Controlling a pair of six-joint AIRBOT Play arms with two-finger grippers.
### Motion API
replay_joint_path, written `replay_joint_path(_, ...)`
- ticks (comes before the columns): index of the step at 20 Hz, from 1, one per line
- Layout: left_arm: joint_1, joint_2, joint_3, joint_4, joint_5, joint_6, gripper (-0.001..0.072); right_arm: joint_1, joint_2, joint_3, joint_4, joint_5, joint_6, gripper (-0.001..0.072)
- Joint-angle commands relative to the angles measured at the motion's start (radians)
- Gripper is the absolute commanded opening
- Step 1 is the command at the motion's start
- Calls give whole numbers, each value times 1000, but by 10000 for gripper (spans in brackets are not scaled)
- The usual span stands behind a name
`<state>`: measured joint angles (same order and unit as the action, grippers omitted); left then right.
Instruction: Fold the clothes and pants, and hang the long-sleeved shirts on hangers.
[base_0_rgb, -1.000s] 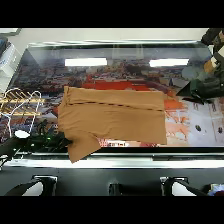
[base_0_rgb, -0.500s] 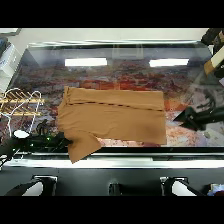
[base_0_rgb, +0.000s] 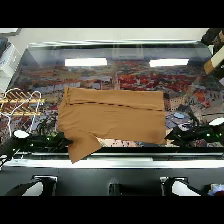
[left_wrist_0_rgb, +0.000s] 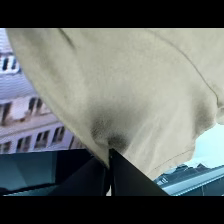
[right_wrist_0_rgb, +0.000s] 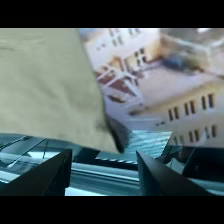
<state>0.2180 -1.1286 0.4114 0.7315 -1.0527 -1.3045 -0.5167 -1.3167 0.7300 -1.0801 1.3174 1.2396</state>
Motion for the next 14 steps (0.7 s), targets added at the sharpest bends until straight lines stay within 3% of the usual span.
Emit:
replay_joint_path(1,1,1,1,-6,-1,-4,23,0,-38,-39,40,-43,-26,476)
replay_joint_path(4,1,1,1,-15,-2,-5,23,0,-41,-47,77,-43,-33,466)
replay_joint_path(6,1,2,1,-23,-3,-5,23,0,-41,-47,106,-35,-40,318)
replay_joint_path(10,1,2,18,-29,-3,-4,23,18,-41,-47,159,-55,-43,278)
replay_joint_path(11,1,2,26,-29,-3,-4,23,39,-41,-47,161,-56,-48,93)
replay_joint_path(12,1,2,34,-29,-4,-4,23,66,-41,-47,167,-55,-55,29)
replay_joint_path(14,1,2,60,-29,-17,-4,22,99,-31,-47,190,-33,-55,29)
